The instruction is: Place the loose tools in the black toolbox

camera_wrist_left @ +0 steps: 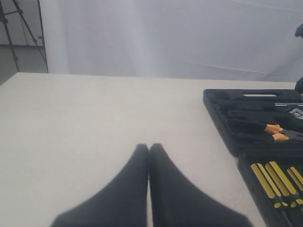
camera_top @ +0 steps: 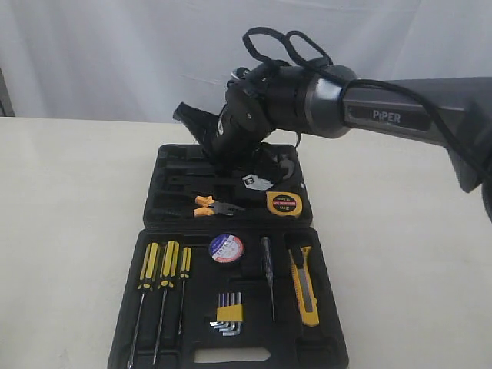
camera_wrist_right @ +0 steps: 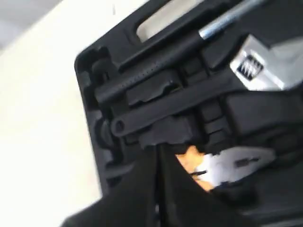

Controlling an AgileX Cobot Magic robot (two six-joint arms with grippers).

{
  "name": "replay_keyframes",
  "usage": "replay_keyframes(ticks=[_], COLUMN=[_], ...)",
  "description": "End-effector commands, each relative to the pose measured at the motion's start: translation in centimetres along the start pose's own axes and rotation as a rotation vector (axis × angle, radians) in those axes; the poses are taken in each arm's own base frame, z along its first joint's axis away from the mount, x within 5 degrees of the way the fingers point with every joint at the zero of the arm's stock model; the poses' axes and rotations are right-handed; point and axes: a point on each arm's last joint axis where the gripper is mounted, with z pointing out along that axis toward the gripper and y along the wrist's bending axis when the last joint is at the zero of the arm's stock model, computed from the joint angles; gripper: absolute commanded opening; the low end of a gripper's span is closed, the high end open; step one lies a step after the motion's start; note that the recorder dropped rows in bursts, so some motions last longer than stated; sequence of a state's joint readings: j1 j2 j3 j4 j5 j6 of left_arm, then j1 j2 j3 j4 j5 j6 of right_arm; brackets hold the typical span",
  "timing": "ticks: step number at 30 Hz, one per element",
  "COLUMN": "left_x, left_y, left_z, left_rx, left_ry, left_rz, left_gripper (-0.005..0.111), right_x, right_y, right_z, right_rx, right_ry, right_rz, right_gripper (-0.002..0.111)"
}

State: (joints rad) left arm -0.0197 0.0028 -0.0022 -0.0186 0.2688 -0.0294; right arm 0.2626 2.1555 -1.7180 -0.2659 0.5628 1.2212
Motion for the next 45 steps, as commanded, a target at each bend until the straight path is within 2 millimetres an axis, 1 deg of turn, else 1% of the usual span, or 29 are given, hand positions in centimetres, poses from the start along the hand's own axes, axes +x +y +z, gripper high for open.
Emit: replay_keyframes(ticks=[1, 5, 10, 16, 22, 25, 35, 39, 42, 45], left_x=[0.1, 0.1, 0.1, 0.1, 0.1, 0.1, 0.1, 0.1, 0.1, 0.1], left_y=[0.0, 0.0, 0.0, 0.0, 0.0, 0.0, 0.0, 0.0, 0.0, 0.0], left_z=[0.0, 0.0, 0.0, 0.0, 0.0, 0.0, 0.0, 0.0, 0.0, 0.0], left_rx=[0.003, 0.003, 0.003, 0.003, 0.003, 0.003, 0.003, 0.003, 0.003, 0.003], left_ry=[0.0, 0.0, 0.0, 0.0, 0.0, 0.0, 0.0, 0.0, 0.0, 0.0], left_rz=[-0.003, -0.003, -0.003, -0.003, -0.003, -0.003, -0.003, -0.003, -0.003, -0.003], left_gripper=[0.0, 0.0, 0.0, 0.0, 0.0, 0.0, 0.0, 0.0, 0.0, 0.0], right_x=[-0.3, -0.1, 0.8, 0.8, 0.5, 0.3, -0.1, 1.0, 1.7, 2.1], right_y=[-0.5, -1.3, -2.5, -2.5, -2.6, -2.3, -2.0, -1.4, -1.3, -1.8], right_z=[-1.1, -1.8, -1.1, -1.2, -2.2, -2.1, -1.8, -1.9, -1.6, -1.9], right_rx=[0.083, 0.173, 0.27, 0.265, 0.294, 0.265, 0.233, 0.121, 0.082, 0.127], right_ry=[0.026, 0.085, 0.18, 0.184, 0.192, 0.166, 0.116, 0.236, 0.295, 0.362], right_rz=[-0.296, -0.418, -0.395, -0.439, -0.434, -0.418, -0.472, -0.618, -0.596, -0.587], right_gripper=[0.0, 0.0, 0.0, 0.0, 0.0, 0.0, 0.0, 0.0, 0.0, 0.0])
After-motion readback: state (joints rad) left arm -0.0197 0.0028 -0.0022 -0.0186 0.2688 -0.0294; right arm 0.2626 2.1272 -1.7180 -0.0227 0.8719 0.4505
